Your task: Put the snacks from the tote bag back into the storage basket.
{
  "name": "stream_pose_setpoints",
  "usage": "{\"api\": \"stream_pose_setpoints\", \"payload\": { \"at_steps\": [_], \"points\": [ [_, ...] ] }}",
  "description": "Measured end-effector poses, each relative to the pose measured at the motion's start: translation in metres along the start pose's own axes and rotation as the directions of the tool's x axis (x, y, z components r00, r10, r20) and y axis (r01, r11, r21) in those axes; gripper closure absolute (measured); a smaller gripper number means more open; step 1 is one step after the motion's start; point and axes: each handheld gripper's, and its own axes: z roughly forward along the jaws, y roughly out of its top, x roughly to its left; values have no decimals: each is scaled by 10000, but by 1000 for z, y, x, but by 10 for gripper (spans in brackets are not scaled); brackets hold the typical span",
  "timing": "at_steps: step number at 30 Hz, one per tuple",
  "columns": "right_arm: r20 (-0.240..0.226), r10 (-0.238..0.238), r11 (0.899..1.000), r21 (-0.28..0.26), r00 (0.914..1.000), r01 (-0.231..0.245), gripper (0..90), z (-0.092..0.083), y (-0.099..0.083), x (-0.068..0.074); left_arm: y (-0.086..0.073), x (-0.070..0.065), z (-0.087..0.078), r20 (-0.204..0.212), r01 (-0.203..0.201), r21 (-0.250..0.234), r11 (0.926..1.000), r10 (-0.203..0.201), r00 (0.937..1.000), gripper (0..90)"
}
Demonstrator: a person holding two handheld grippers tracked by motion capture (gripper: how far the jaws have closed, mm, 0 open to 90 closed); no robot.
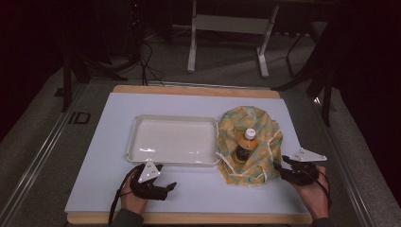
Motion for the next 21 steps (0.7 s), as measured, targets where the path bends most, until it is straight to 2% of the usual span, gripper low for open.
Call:
{"api": "stream_pose_setpoints", "payload": {
  "at_steps": [8,21],
  "points": [
    [-297,-538,9982,231,9981,545,530,1,6,-1,0,0,0,32,8,9,10000,-8,10000,181],
    [-449,-819,9963,205,9956,829,538,3,16,-2,0,0,0,37,-1,12,10000,1,10000,182]
  ]
}}
